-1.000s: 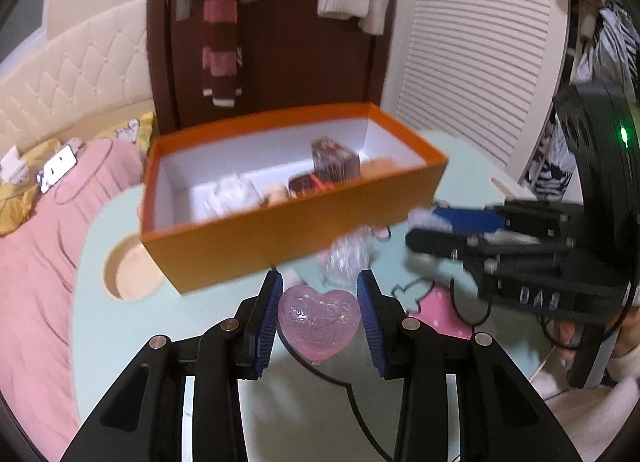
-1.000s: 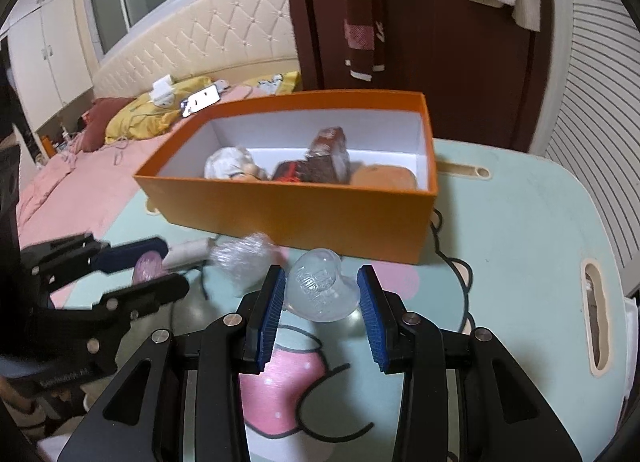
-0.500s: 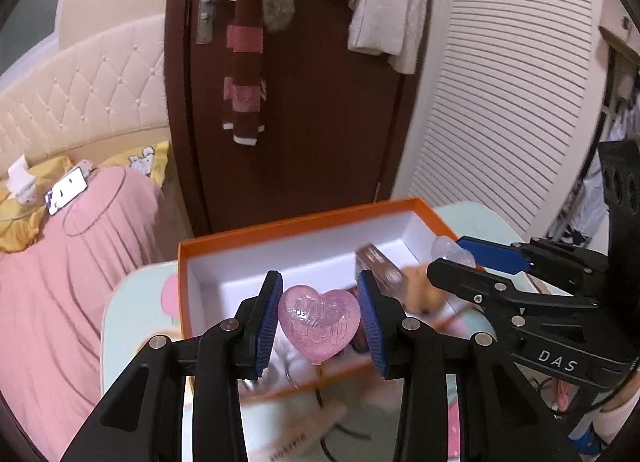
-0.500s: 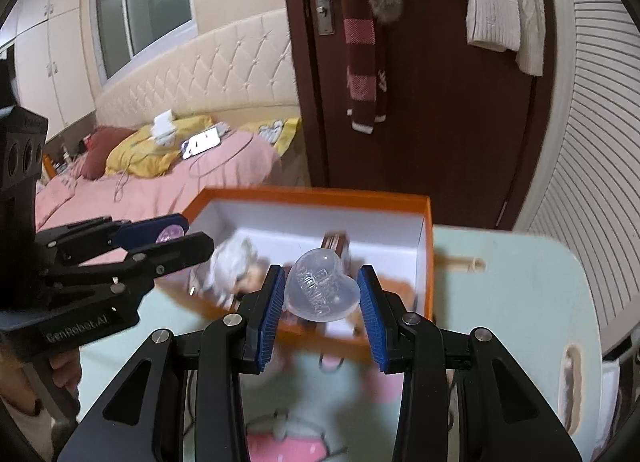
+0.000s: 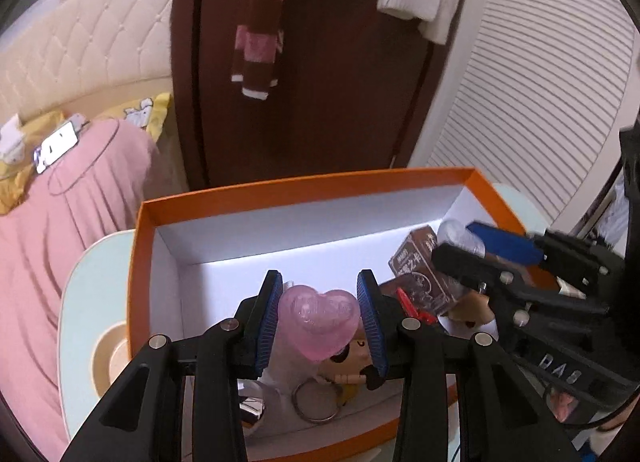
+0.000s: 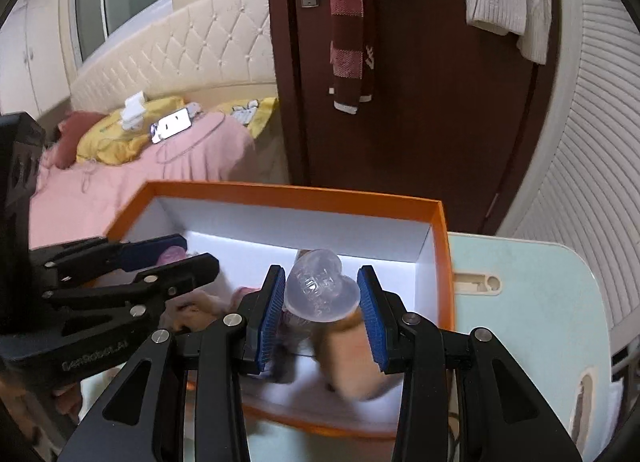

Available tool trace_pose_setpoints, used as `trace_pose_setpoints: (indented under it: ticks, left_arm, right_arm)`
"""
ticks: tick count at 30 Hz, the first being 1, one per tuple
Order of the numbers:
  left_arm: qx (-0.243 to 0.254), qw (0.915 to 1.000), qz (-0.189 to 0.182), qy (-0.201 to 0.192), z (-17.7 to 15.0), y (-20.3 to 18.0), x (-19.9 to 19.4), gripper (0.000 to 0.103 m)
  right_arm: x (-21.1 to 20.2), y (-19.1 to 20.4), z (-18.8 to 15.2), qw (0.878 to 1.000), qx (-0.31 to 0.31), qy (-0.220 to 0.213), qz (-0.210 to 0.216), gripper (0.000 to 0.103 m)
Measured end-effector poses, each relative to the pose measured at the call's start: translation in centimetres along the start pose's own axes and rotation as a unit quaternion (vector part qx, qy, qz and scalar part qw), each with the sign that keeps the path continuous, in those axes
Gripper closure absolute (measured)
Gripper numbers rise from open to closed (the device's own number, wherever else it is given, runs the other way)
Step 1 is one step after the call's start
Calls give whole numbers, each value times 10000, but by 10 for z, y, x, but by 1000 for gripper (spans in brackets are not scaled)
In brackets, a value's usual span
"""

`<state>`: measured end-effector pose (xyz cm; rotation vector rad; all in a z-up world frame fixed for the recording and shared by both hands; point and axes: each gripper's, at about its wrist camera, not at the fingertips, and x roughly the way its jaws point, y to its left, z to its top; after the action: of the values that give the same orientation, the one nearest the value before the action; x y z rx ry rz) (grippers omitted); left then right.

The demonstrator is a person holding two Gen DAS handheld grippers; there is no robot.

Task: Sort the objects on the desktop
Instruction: 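Carry both heart containers over the orange box with both tools, then open both tools to drop the heart containers into the orange box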

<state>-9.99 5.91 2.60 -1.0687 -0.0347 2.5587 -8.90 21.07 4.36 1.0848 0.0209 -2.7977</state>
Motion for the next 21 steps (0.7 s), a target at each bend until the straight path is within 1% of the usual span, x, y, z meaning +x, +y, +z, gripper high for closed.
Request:
trace_pose_setpoints:
  ticks: [4,6,15,16,17,18,20,21]
  left_arm:
    - [0,10000,-13,4,1,1,4,66]
    - [73,9999,-87,31,4,11,5,66]
    - [6,9999,-136,59,2,9,2,65]
    - [-37,9998,-184,51,1,9,1,60]
    - [-80,9997,-231,44,1,9,0,52]
    - [-124,9996,-253,26,0,9,-2,50]
    - [-208,9995,-226,-53,-1,9,-6,40]
    - [-229,9993,-282,-98,-1,9,-10,39]
  right_arm:
    - [2,-1,-1,10000,17,31,38,64]
    - [2,-2,-2,10000,17,20,36,64]
    - [2,-3,-1,10000,44,8,65,64]
    - [1,-3,-1,9999,63,-6,95,64]
    - [1,-4,-1,9999,73,-16,139,64]
    - [0,-5,0,9998,83,-26,183,63]
    - [-3,-8,0,9996,128,-60,254,61]
    - [-5,-10,-1,9994,163,-92,279,59]
